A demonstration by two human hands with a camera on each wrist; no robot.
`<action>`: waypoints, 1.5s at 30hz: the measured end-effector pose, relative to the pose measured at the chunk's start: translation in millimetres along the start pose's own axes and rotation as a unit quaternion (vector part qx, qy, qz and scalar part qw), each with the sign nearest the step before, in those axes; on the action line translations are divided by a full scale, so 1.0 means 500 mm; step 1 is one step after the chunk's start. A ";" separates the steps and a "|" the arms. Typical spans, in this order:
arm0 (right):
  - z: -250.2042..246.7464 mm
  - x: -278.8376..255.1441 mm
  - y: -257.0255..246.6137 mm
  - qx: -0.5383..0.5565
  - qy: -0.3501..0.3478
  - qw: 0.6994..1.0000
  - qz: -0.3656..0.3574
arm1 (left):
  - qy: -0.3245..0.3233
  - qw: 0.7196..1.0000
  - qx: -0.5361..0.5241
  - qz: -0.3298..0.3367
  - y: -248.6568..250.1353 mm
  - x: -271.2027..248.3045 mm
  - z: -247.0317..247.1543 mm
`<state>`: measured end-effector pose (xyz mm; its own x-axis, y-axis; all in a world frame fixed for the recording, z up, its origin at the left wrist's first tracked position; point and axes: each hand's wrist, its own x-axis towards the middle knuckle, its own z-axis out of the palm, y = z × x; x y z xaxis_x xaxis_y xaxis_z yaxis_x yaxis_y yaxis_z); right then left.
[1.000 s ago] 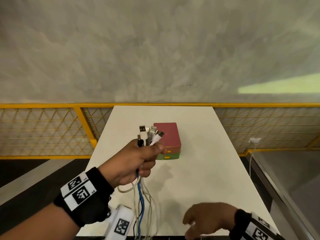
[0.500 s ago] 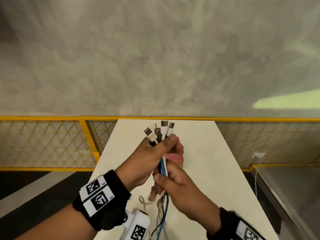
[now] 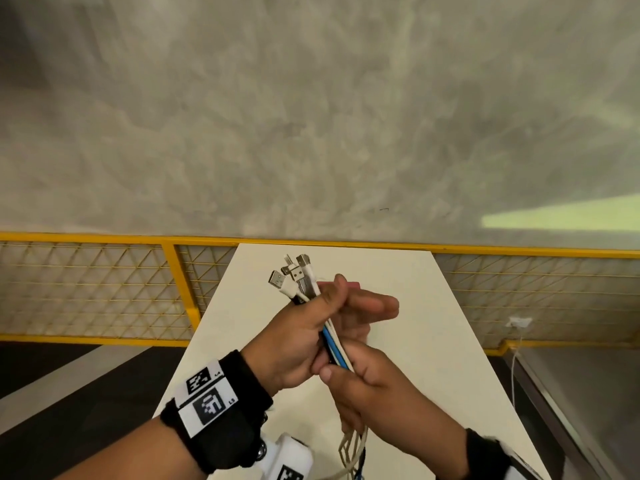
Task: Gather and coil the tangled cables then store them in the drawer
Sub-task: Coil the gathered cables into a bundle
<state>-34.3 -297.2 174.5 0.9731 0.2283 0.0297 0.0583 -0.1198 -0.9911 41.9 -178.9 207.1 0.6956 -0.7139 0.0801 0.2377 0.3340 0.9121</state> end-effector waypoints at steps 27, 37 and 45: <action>-0.075 0.060 0.016 -0.269 -0.021 0.958 0.099 | 0.095 0.938 0.240 -0.232 -0.071 -0.072 -0.115; 0.023 0.031 0.039 -0.296 0.106 0.946 -0.074 | 0.157 0.970 -0.066 -0.174 -0.085 -0.023 -0.050; 0.024 0.023 0.044 -0.118 0.118 0.985 -0.038 | 0.191 0.976 -0.071 -0.082 -0.085 0.010 -0.037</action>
<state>-24.7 -285.5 151.6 0.9871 0.0170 0.1592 0.1555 -0.3386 -0.9280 47.8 -185.1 161.5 0.8364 -0.4919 -0.2418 0.4385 0.3359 0.8336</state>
